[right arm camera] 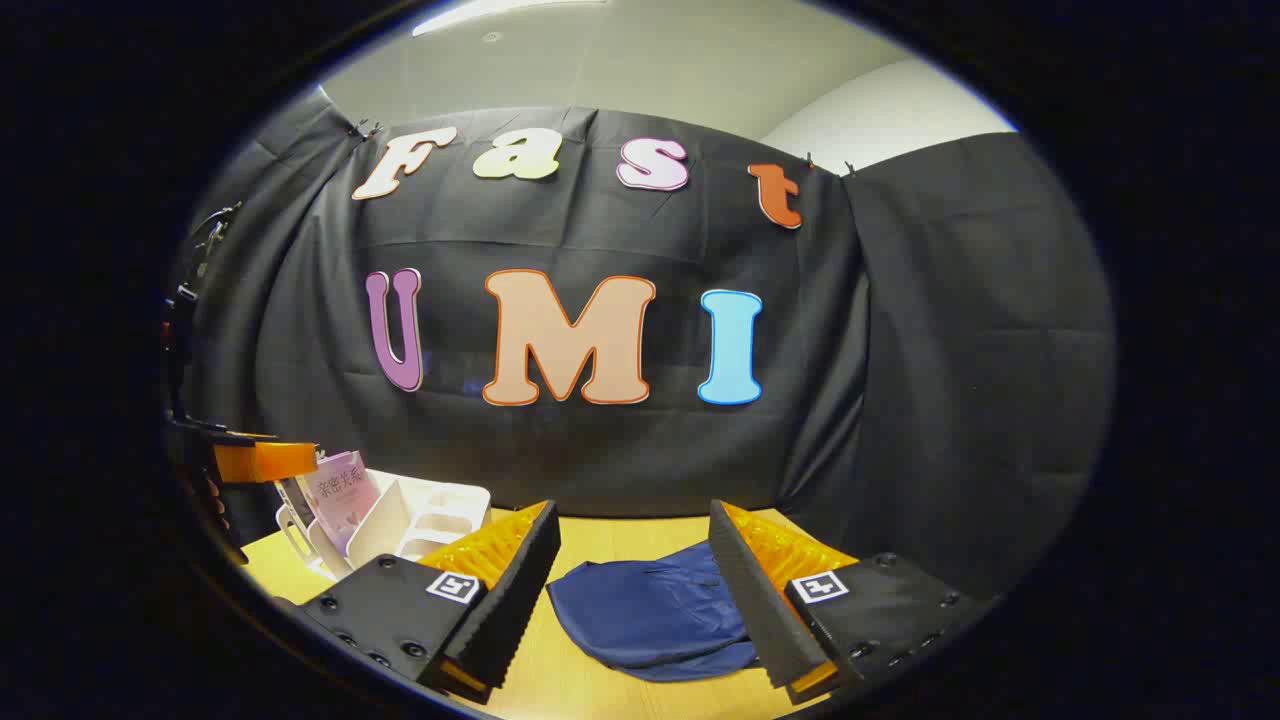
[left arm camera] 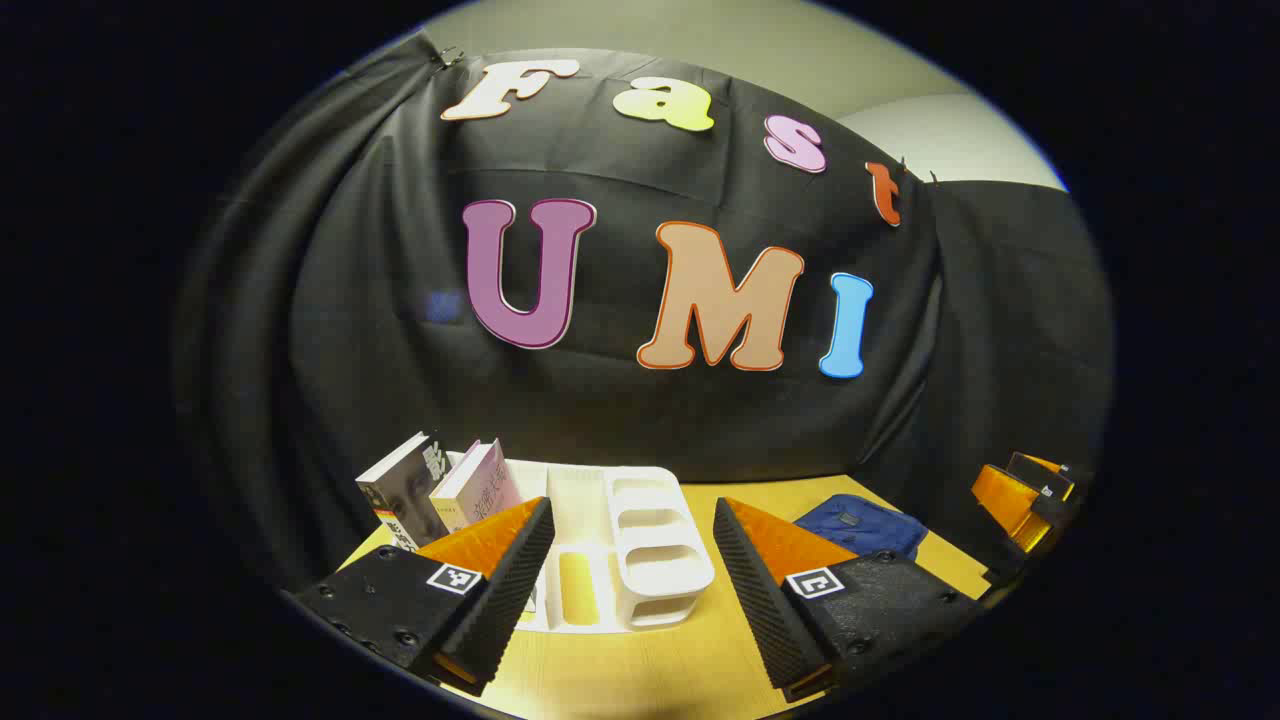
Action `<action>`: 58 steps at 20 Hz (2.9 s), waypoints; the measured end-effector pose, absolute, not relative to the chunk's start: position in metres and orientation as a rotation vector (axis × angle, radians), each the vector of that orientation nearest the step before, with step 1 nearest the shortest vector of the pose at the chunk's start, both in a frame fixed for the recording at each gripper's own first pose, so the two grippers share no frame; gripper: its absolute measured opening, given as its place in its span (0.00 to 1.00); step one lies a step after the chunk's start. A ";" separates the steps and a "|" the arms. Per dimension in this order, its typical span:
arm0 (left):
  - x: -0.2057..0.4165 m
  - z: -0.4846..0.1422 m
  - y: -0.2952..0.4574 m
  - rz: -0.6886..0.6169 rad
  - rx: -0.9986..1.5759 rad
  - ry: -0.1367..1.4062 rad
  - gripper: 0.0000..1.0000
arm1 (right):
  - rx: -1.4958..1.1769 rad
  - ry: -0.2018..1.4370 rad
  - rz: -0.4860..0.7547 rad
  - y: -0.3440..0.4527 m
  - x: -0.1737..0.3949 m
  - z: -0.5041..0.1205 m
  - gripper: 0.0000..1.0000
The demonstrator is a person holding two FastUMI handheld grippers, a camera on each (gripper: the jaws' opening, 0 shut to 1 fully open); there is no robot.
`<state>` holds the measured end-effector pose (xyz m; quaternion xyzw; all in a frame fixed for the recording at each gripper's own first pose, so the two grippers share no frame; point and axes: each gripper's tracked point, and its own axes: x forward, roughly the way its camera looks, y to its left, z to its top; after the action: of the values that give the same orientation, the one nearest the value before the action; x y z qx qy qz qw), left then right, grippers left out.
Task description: Open the schoolbag, grab two books from the bookshelf and put them into the schoolbag.
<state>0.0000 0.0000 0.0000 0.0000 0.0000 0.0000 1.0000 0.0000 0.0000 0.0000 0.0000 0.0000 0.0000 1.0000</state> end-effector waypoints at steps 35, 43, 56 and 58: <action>-0.025 -0.023 0.054 0.209 -0.008 0.038 0.94 | -0.703 0.189 0.013 -0.039 0.033 -0.168 0.92; -0.024 -0.030 0.057 0.238 0.023 0.068 0.94 | -1.043 0.191 0.071 -0.045 0.036 -0.220 0.90; -0.023 -0.038 0.071 0.314 0.010 0.092 0.94 | -1.205 0.201 0.201 -0.040 0.064 -0.272 0.93; -0.023 -0.040 0.070 0.318 0.008 0.097 0.94 | -1.209 0.197 0.196 -0.040 0.073 -0.272 0.89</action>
<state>-0.0233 0.0700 -0.0404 0.0039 0.0481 0.1585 0.9862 0.0725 -0.0400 -0.2724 -0.5664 0.0922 0.0918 0.8138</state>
